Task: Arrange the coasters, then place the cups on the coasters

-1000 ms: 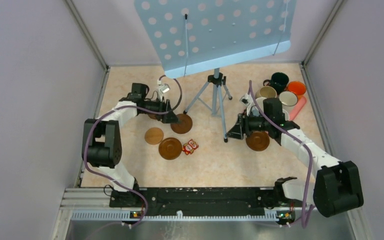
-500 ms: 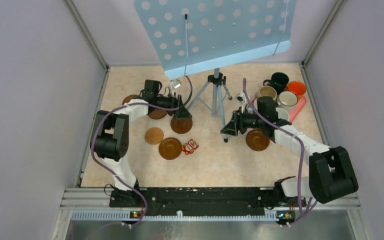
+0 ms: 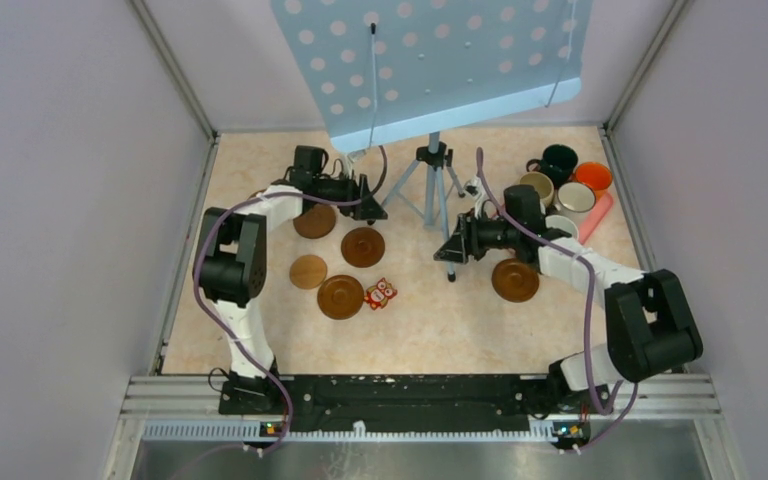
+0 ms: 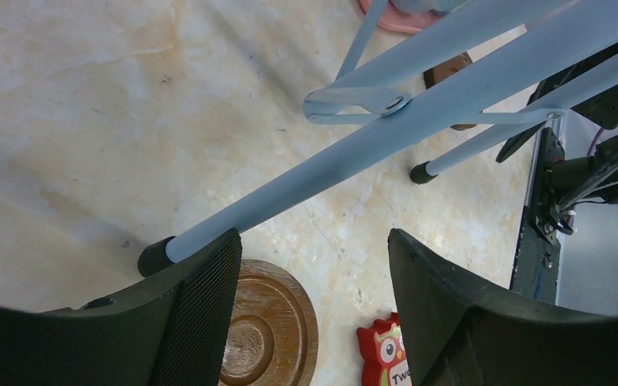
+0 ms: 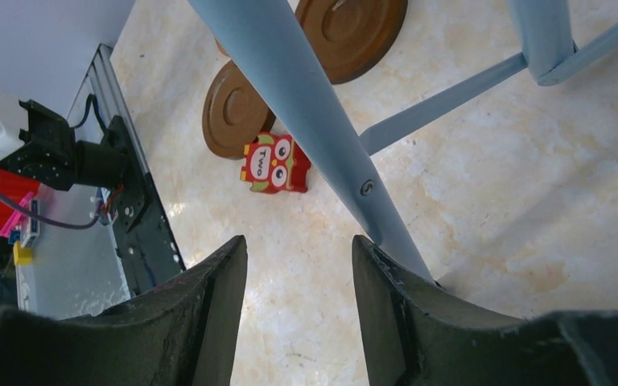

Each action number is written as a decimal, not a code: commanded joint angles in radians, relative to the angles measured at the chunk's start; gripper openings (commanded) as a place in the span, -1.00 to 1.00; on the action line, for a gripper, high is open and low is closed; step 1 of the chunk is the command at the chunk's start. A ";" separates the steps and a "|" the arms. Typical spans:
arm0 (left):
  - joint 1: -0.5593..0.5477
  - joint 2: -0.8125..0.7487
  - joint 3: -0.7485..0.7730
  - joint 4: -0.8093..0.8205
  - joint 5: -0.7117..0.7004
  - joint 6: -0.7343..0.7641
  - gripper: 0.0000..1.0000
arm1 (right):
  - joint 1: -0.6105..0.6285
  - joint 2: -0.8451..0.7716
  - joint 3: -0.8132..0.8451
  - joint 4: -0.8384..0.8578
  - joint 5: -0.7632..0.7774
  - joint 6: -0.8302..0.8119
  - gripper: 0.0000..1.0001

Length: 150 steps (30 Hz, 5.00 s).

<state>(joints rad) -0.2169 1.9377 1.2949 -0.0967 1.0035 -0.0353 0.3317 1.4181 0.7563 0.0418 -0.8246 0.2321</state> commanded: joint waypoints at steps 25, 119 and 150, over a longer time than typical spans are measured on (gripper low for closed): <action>-0.004 0.244 0.329 0.049 -0.051 -0.015 0.48 | -0.060 0.271 0.272 0.104 0.088 -0.047 -0.02; -0.154 -0.112 -0.084 -0.271 -0.752 0.650 0.67 | -0.157 -0.090 0.203 -0.455 0.141 -0.471 0.56; -0.160 0.279 0.327 -0.255 -0.865 0.491 0.23 | -0.158 -0.084 0.196 -0.437 0.177 -0.479 0.55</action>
<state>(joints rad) -0.3767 2.1719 1.6218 -0.3271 0.1669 0.4683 0.1799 1.3586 0.9550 -0.4328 -0.6495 -0.2283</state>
